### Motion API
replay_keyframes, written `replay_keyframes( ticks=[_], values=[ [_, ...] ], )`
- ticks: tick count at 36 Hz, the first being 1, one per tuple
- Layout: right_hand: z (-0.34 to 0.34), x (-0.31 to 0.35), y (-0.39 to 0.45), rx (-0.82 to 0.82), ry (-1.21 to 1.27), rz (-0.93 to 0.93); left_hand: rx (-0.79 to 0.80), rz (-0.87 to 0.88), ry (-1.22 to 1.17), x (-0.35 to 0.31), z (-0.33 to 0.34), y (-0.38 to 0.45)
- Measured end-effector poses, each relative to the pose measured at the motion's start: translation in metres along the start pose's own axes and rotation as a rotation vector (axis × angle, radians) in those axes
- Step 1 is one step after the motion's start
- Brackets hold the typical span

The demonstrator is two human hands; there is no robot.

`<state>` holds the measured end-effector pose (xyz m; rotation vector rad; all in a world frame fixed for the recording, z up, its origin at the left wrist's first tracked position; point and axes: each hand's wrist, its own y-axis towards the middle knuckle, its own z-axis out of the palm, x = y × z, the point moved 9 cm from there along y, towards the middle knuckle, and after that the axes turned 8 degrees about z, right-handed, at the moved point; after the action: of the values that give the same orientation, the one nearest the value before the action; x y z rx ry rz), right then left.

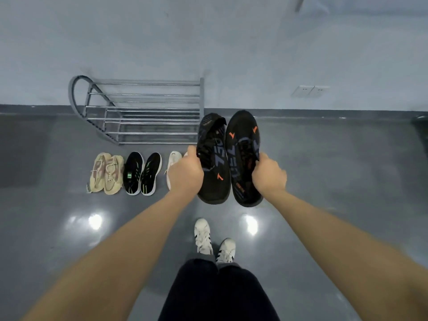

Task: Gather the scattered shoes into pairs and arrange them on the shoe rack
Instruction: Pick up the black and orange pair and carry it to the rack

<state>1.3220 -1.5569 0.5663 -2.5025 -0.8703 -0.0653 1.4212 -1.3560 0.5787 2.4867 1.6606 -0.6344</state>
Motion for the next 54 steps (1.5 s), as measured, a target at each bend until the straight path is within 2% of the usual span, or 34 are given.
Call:
replay_keyframes(
  ticks=[10,16,19,22,30,42,46,54],
  values=[
    [0.012,-0.001,0.059,-0.026,-0.110,0.035,0.090,0.036,0.008,-0.008,0.049,0.062],
    [0.044,-0.010,0.108,0.008,-0.163,0.046,0.190,0.022,0.039,-0.013,0.095,0.094],
    [0.069,-0.019,0.140,0.025,-0.190,0.025,0.186,-0.018,-0.001,-0.008,0.128,0.112],
    [0.099,-0.027,0.172,0.052,-0.180,0.013,0.159,-0.063,-0.047,-0.001,0.162,0.130],
    [0.200,-0.066,0.253,0.167,-0.146,0.009,0.212,-0.235,-0.247,0.039,0.293,0.164],
    [0.402,-0.113,0.352,0.255,0.000,0.036,0.192,-0.318,-0.243,0.137,0.495,0.187],
    [0.446,-0.114,0.369,0.255,0.054,0.037,0.152,-0.305,-0.141,0.163,0.528,0.196],
    [0.511,-0.112,0.399,0.268,0.127,0.017,0.160,-0.284,-0.152,0.195,0.581,0.214]
  ],
)
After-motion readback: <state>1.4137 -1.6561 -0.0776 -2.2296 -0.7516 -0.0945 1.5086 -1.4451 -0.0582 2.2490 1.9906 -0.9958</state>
